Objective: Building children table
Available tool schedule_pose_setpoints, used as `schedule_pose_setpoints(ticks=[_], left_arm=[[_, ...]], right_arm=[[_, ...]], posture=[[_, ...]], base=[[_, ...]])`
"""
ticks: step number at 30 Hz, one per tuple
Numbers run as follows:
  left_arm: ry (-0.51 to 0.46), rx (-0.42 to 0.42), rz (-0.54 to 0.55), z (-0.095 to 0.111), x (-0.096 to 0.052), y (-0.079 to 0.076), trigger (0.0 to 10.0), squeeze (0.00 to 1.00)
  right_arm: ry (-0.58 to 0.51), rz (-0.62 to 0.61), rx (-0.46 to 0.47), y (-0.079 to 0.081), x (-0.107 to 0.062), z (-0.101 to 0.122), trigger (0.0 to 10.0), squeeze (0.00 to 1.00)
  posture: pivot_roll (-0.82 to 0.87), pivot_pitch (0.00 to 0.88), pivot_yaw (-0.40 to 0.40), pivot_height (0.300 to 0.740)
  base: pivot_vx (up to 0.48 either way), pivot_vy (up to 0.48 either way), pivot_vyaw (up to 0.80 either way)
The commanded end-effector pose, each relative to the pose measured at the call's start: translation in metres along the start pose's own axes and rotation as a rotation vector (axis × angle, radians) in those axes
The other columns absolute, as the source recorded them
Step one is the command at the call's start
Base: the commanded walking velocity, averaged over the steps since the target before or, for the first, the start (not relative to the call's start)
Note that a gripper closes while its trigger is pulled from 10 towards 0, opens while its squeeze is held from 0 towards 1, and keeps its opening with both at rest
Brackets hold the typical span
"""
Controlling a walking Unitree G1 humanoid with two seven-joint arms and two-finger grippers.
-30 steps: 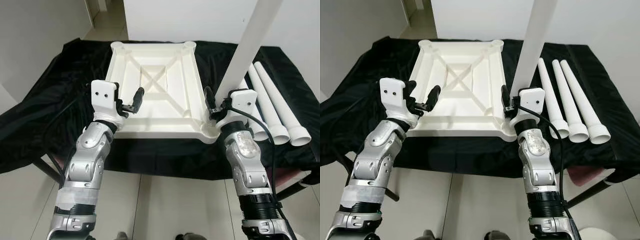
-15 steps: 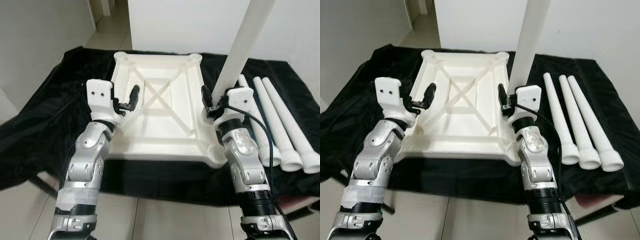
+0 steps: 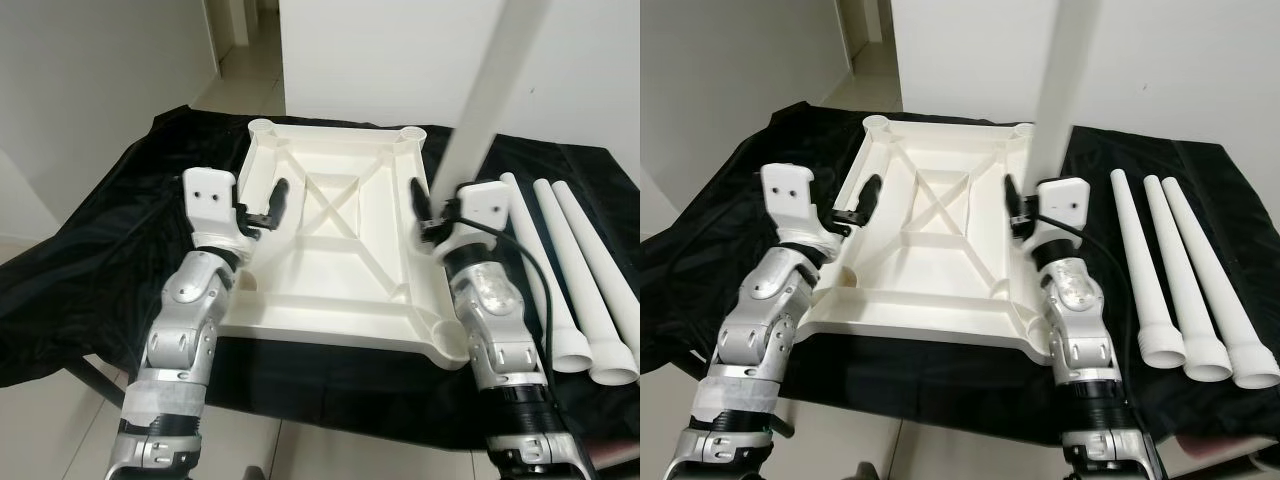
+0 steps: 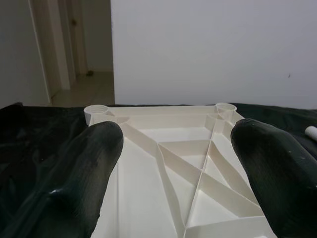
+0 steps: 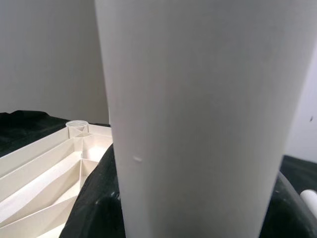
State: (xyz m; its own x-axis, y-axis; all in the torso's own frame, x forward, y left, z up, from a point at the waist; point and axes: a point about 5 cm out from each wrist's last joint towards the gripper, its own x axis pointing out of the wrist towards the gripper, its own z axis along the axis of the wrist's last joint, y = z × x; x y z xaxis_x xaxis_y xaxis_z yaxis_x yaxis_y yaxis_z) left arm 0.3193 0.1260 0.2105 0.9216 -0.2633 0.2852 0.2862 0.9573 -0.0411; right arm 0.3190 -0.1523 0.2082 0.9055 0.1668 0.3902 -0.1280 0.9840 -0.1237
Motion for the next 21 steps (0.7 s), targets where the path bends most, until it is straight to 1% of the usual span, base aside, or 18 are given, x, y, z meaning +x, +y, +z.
schedule_pose_setpoints(ticks=[1, 5, 10, 11, 12, 14, 16, 18, 21], left_arm=[[0.007, -0.003, -0.006, 0.0, -0.002, -0.001, 10.0, 0.0], [0.017, -0.02, -0.036, -0.001, -0.003, -0.008, 10.0, 0.0], [0.03, -0.039, -0.077, -0.003, -0.003, -0.014, 10.0, 0.0], [0.032, -0.043, -0.049, -0.006, 0.002, -0.012, 10.0, 0.0], [0.032, -0.043, -0.049, -0.006, 0.002, -0.012, 10.0, 0.0], [0.034, -0.053, -0.002, -0.008, 0.007, -0.01, 10.0, 0.0], [0.034, -0.053, 0.013, -0.009, 0.008, -0.01, 10.0, 0.0], [0.035, -0.076, 0.036, -0.008, 0.01, -0.013, 10.0, 0.0], [0.042, -0.088, 0.036, -0.008, 0.011, -0.016, 10.0, 0.0]], right_arm=[[-0.001, 0.015, 0.003, 0.004, -0.001, 0.001, 10.0, 0.0], [0.028, 0.0, -0.004, 0.001, -0.004, -0.003, 10.0, 0.0], [0.054, -0.016, -0.003, 0.001, -0.001, -0.007, 10.0, 0.0], [0.049, -0.024, 0.007, 0.001, 0.006, -0.004, 10.0, 0.0], [0.049, -0.024, 0.007, 0.001, 0.006, -0.004, 10.0, 0.0], [0.042, -0.029, 0.006, 0.001, 0.009, -0.001, 10.0, 0.0], [0.042, -0.029, 0.004, 0.0, 0.01, -0.001, 10.0, 0.0], [0.045, -0.03, -0.004, -0.001, 0.01, -0.001, 10.0, 0.0], [0.044, -0.033, -0.012, -0.002, 0.01, -0.002, 10.0, 0.0]], posture=[[-0.09, 0.046, 0.004, 0.74], [-0.1, 0.068, 0.002, 0.74], [-0.12, 0.069, 0.004, 0.74], [-0.15, 0.068, 0.005, 0.74], [-0.15, 0.068, 0.005, 0.74], [-0.15, 0.063, 0.011, 0.74], [-0.15, 0.063, 0.011, 0.74], [-0.14, 0.05, 0.024, 0.74], [-0.13, 0.041, 0.037, 0.74]], base=[[0.0, 0.0, 0.0], [0.0, 0.0, 0.0], [0.0, 0.0, -0.75], [0.0, 0.0, -0.79], [0.0, 0.0, -0.79], [0.0, 0.0, -0.79], [0.0, 0.0, -0.79], [0.0, 0.0, -0.79], [0.0, 0.0, -0.79]])
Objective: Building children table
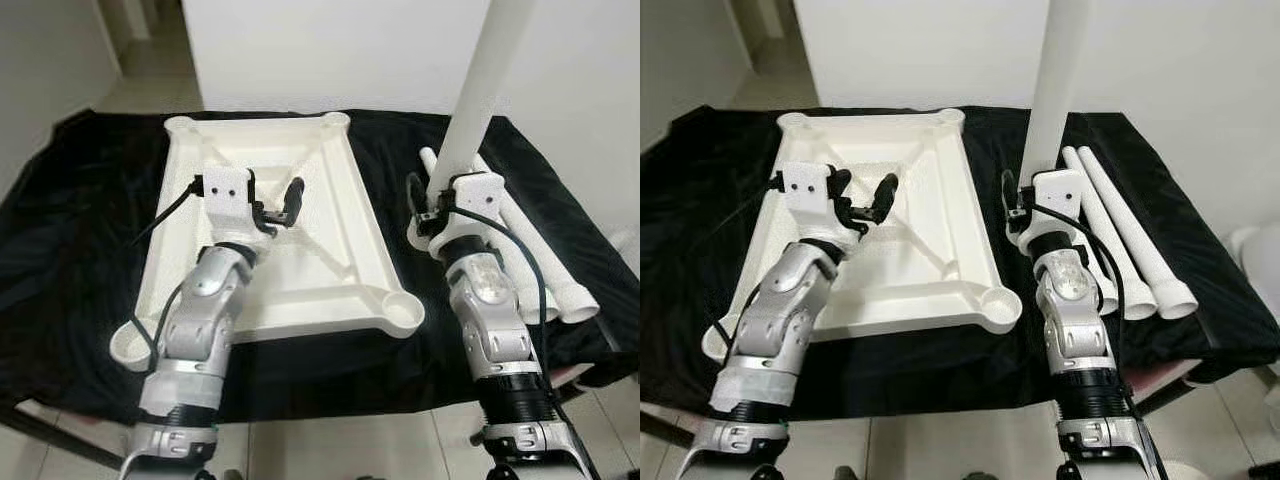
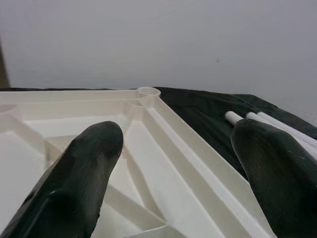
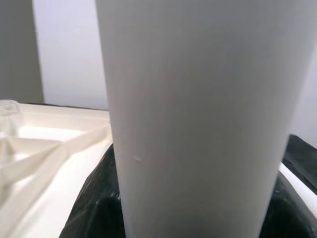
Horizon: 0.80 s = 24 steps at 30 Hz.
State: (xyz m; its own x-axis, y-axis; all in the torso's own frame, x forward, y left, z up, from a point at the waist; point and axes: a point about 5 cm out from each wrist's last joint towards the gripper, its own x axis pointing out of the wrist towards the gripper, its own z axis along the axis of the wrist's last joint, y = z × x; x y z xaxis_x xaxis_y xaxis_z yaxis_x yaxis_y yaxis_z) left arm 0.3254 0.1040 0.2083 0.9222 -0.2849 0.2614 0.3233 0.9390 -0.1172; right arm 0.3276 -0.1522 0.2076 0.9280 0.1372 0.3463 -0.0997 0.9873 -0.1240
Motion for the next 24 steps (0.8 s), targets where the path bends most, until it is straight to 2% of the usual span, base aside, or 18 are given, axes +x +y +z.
schedule_pose_setpoints(ticks=[1, 6, 9, 14, 24], left_arm=[[0.017, -0.002, 0.051, -0.001, 0.0, 0.003, 10.0, 0.0], [0.018, 0.033, 0.047, 0.005, 0.002, 0.012, 10.0, 0.0], [0.017, 0.045, 0.052, 0.007, 0.003, 0.017, 10.0, 0.0], [0.017, 0.052, 0.054, 0.008, 0.003, 0.02, 10.0, 0.0], [0.028, 0.05, 0.032, 0.006, 0.002, 0.016, 10.0, 0.0]], right_arm=[[-0.006, -0.011, -0.005, -0.001, 0.002, 0.002, 10.0, 0.0], [-0.031, -0.012, -0.008, -0.001, 0.003, 0.003, 10.0, 0.0], [-0.04, -0.001, -0.009, 0.002, 0.002, 0.003, 10.0, 0.0], [-0.05, 0.018, -0.007, 0.006, 0.0, 0.002, 10.0, 0.0], [-0.042, 0.004, -0.007, 0.004, -0.003, -0.002, 10.0, 0.0]], posture=[[-0.13, 0.041, 0.039, 0.74], [-0.12, 0.036, 0.058, 0.74], [-0.11, 0.037, 0.067, 0.74], [-0.11, 0.041, 0.077, 0.74], [-0.11, 0.046, 0.081, 0.74]], base=[[0.0, 0.0, -0.79], [0.0, 0.0, -0.76], [0.0, 0.0, 0.0], [0.0, 0.272, 0.0], [0.0, 0.281, 0.0]])
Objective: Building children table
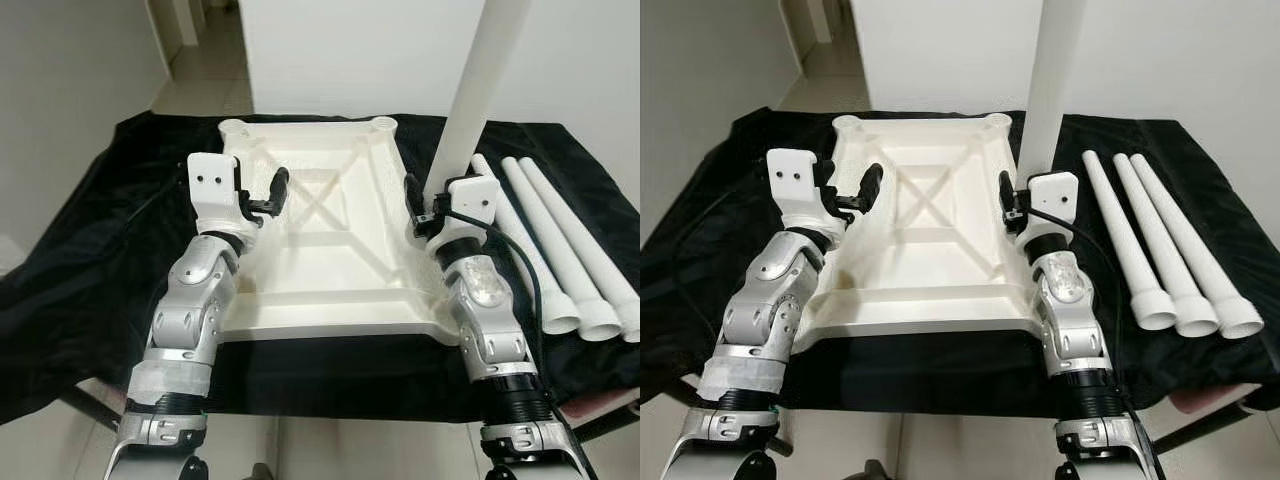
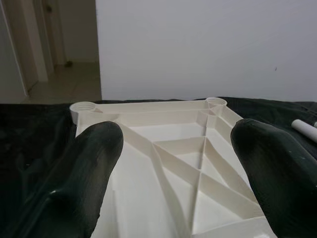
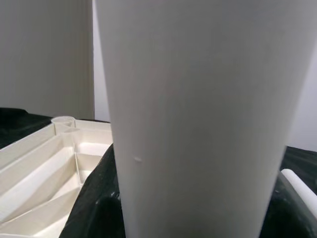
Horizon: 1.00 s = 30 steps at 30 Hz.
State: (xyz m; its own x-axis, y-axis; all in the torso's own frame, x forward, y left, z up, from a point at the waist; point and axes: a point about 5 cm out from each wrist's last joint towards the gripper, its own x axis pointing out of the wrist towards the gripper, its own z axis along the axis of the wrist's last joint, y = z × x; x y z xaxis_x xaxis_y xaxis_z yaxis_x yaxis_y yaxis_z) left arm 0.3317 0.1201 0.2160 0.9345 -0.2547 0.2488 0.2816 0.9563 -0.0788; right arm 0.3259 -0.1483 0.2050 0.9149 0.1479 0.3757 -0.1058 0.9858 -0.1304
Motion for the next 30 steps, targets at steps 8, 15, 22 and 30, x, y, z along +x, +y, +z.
schedule_pose_setpoints(ticks=[8, 15, 22, 30], left_arm=[[0.006, 0.025, -0.019, -0.0011, -0.0015, -0.0024, 10.0, 0.0], [0.013, 0.031, -0.014, -0.0018, -0.0017, -0.0027, 10.0, 0.0], [0.013, 0.031, -0.019, -0.0015, -0.0015, -0.003, 10.0, 0.0], [0.02, 0.026, -0.01, -0.0021, -0.0018, -0.0014, 10.0, 0.0]], right_arm=[[0.026, -0.031, -0.005, -0.0029, -0.0023, -0.0049, 10.0, 0.0], [0.035, -0.038, -0.007, -0.005, -0.0031, -0.0066, 10.0, 0.0], [0.016, -0.042, -0.005, -0.0051, -0.0033, -0.0051, 10.0, 0.0], [0.011, -0.037, -0.009, -0.0049, -0.0036, -0.0048, 10.0, 0.0]], posture=[[-0.11, 0.049, 0.083, 0.74], [-0.11, 0.05, 0.085, 0.74], [-0.11, 0.048, 0.087, 0.74], [-0.11, 0.05, 0.086, 0.74]], base=[[0.0, 0.069, -0.35], [0.0, 0.0, -0.72], [0.0, 0.0, -0.4], [0.0, 0.176, 0.0]])
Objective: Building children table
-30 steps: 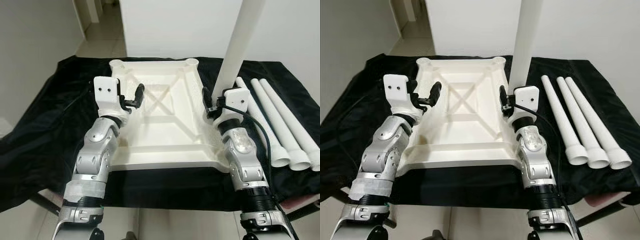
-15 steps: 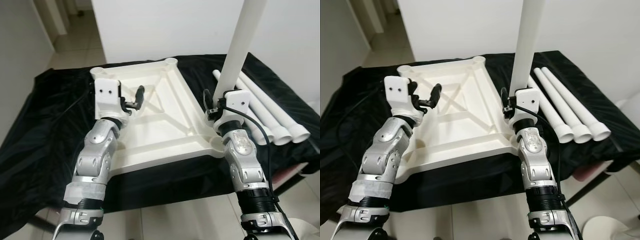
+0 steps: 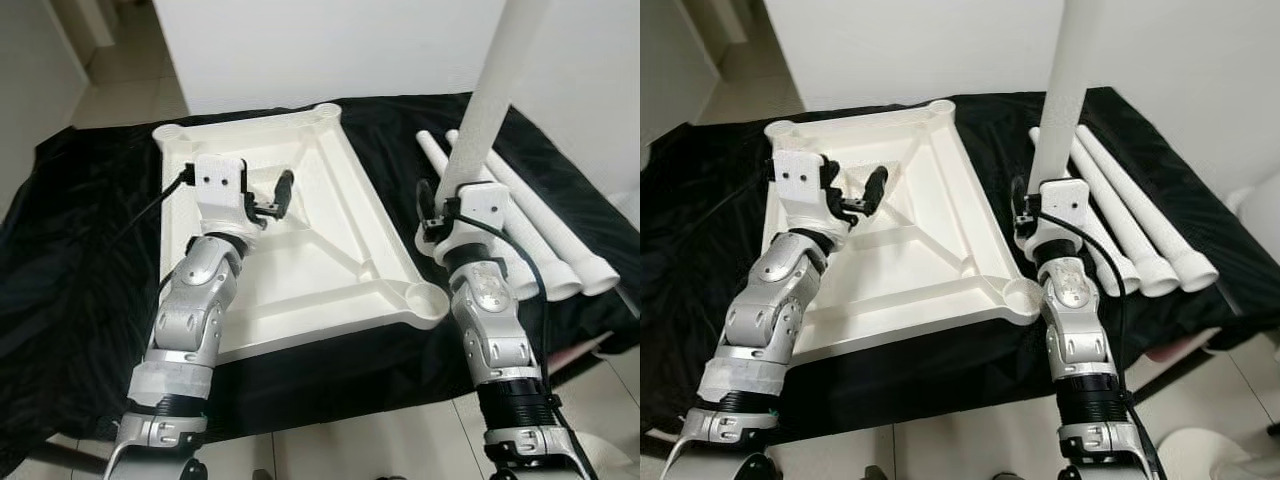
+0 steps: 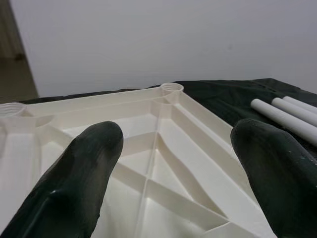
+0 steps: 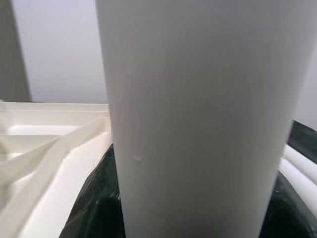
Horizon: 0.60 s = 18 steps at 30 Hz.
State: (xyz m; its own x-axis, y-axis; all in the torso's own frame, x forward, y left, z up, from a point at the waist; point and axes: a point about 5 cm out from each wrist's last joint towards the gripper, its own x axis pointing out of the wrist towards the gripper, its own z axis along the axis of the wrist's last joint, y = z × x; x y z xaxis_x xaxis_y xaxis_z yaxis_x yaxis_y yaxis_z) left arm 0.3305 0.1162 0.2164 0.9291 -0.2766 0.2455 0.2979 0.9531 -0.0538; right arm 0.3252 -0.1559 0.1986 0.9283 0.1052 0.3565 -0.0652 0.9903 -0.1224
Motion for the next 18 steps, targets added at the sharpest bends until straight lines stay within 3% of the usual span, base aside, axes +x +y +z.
schedule_pose_setpoints(ticks=[1, 4, 12, 18], left_arm=[[0.015, 0.006, 0.012, -0.0022, -0.0018, 0.0026, 10.0, 0.0], [0.014, 0.01, 0.01, -0.002, -0.0018, 0.0027, 10.0, 0.0], [0.013, 0.038, -0.005, -0.0031, -0.0029, 0.0, 10.0, 0.0], [0.004, 0.043, -0.012, -0.0018, -0.0021, -0.0012, 10.0, 0.0]], right_arm=[[-0.015, 0.004, -0.001, 0.0017, 0.0005, 0.0014, 10.0, 0.0], [-0.015, 0.004, -0.002, 0.0017, 0.0005, 0.0014, 10.0, 0.0], [0.002, -0.006, -0.007, 0.0014, 0.0011, -0.001, 10.0, 0.0], [0.001, -0.005, 0.003, 0.0007, 0.0013, -0.0017, 10.0, 0.0]], posture=[[-0.11, 0.05, 0.086, 0.74], [-0.11, 0.05, 0.086, 0.74], [-0.1, 0.041, 0.088, 0.74], [-0.1, 0.035, 0.089, 0.74]], base=[[0.0, 0.469, 0.0], [0.0, 0.469, 0.0], [0.0, 0.0, 0.0], [0.0, 0.0, -0.68]])
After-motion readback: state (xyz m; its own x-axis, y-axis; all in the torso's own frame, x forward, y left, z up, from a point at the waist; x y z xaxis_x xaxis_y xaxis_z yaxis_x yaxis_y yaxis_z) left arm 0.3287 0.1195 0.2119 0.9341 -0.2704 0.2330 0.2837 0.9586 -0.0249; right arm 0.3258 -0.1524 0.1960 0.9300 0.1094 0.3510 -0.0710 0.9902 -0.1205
